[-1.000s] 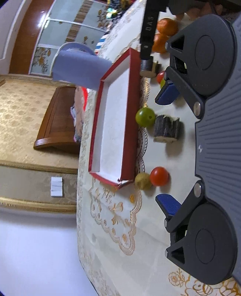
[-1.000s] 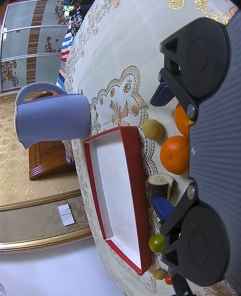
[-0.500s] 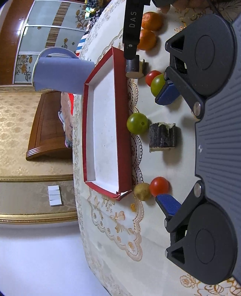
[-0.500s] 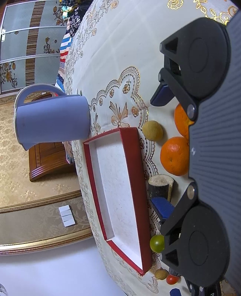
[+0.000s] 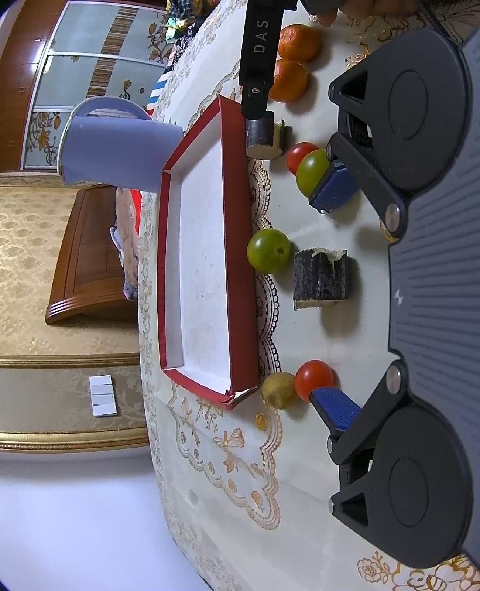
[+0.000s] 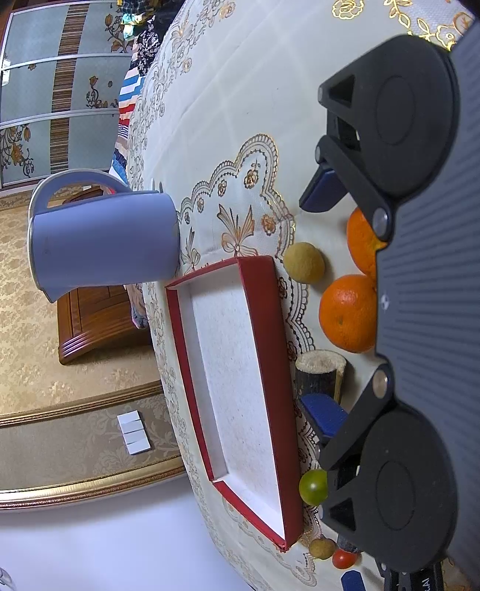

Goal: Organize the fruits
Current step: 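Move the left gripper toward the dark bark-covered wood chunk, then close the left gripper on the wood chunk while the right gripper grasps a tangerine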

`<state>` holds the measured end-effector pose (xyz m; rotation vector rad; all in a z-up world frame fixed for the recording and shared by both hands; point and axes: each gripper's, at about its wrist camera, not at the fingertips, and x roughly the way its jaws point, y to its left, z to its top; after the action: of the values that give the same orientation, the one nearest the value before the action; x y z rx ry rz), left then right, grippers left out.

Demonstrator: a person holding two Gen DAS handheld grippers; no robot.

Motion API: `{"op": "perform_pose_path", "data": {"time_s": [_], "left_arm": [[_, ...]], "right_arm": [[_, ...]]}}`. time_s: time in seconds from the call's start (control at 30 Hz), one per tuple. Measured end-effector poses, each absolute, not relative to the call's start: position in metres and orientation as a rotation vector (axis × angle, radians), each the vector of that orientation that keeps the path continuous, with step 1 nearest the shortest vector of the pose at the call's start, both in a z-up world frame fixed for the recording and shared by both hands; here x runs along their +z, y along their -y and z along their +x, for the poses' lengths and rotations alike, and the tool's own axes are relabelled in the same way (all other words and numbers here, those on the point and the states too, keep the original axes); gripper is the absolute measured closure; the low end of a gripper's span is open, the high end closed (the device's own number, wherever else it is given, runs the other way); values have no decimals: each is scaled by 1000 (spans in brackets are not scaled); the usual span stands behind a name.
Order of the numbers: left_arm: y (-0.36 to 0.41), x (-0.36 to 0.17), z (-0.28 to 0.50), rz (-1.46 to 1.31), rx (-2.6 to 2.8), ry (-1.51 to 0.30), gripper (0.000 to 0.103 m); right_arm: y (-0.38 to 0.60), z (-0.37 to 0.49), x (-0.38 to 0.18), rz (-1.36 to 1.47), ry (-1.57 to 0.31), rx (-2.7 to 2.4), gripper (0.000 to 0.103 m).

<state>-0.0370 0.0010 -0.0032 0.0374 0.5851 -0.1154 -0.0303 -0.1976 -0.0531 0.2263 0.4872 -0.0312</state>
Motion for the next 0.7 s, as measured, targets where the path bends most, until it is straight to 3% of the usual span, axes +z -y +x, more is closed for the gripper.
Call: {"op": "perform_pose_path", "data": {"time_s": [0.6,0.7], "left_arm": [[0,-4,-37,28,-171,-575,2],[-3,-5,-36,10,-180,-583,28]], "right_arm": [[206,-34,-55,277,-468,-50,0],[206,-32,-56,277,-472,-51,0]]}}
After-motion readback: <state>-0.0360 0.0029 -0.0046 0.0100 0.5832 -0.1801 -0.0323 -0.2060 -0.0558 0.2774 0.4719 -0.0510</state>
